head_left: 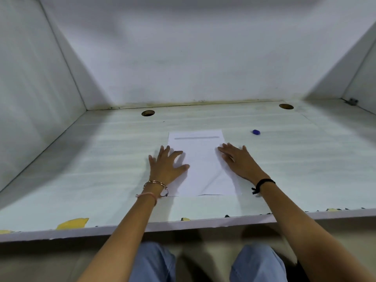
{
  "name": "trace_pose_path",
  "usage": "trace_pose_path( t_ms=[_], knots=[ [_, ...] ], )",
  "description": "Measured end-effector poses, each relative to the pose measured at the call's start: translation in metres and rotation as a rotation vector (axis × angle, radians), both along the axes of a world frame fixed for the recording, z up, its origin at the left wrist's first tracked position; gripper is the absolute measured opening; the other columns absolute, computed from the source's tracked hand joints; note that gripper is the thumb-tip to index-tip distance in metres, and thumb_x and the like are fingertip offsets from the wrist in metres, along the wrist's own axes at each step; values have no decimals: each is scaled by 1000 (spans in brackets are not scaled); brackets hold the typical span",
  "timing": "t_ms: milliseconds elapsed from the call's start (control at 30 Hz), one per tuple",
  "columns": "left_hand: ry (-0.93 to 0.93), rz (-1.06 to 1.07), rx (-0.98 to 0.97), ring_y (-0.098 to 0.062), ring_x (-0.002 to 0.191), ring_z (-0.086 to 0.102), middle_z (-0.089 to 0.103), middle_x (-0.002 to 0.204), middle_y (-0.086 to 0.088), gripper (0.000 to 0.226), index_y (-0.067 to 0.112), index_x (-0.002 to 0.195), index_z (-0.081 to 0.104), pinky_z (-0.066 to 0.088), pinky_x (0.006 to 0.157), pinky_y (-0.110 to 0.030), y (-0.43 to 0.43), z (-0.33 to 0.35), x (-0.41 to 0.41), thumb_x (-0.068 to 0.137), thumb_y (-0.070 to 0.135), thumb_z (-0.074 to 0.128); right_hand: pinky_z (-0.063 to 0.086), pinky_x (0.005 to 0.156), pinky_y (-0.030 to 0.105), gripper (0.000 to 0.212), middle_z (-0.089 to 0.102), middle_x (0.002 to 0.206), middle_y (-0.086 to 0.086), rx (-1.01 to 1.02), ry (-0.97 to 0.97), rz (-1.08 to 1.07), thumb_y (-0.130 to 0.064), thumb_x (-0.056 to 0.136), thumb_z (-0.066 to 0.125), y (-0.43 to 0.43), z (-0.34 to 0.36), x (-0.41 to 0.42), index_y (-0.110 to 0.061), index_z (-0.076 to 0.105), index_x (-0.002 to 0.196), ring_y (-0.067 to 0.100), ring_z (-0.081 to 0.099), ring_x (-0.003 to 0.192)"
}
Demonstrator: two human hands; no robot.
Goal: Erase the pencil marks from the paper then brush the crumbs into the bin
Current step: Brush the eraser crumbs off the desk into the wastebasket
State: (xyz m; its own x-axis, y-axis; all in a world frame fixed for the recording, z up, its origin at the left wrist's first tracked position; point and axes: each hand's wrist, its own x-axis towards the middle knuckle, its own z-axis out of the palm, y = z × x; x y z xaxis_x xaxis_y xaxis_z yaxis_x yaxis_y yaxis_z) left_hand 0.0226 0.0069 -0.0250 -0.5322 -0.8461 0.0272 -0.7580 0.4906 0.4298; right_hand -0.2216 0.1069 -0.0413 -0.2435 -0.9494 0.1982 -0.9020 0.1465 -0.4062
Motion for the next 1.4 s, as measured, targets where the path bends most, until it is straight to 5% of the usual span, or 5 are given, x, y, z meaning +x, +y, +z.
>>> trace_pose_path(
  t_ms=[167,333,633,1100,1400],
  knots=[
    [-102,-47,12,-13,149,-8,2,163,7,64,49,146,25,-10,114,-60,-11,-11,-10,88,74,33,27,112,33,37,31,151,14,-311,-197,-255,-13,97,48,-5,8,-27,-13,52,134,30,24,141],
    [-123,-40,-8,-10,149,-6,0,163,10,63,51,147,20,-9,115,-57,-15,-17,-11,89,74,28,21,117,41,42,20,153,24,-256,-251,-482,-9,97,44,-29,8,-63,-10,46,139,34,14,144],
    [-59,-25,1,-7,149,-5,2,163,11,61,51,146,24,-9,116,-55,-16,-19,-9,89,72,32,42,83,18,29,70,99,15,-424,-261,-568,9,81,49,-45,10,-84,-2,73,91,28,63,97],
    [-26,-5,-7,-13,150,-4,6,163,5,54,41,149,26,-8,118,-50,-12,-14,-7,98,56,36,49,81,24,20,66,94,8,-413,-389,-302,2,81,63,-14,5,-17,-12,73,91,15,59,77],
    [-16,-2,11,-12,150,-4,5,163,5,54,41,149,25,-9,118,-49,-13,-14,-7,98,56,34,45,77,25,55,59,91,5,-365,-484,-331,-7,82,67,-11,11,-11,-18,47,132,18,55,83]
  ],
)
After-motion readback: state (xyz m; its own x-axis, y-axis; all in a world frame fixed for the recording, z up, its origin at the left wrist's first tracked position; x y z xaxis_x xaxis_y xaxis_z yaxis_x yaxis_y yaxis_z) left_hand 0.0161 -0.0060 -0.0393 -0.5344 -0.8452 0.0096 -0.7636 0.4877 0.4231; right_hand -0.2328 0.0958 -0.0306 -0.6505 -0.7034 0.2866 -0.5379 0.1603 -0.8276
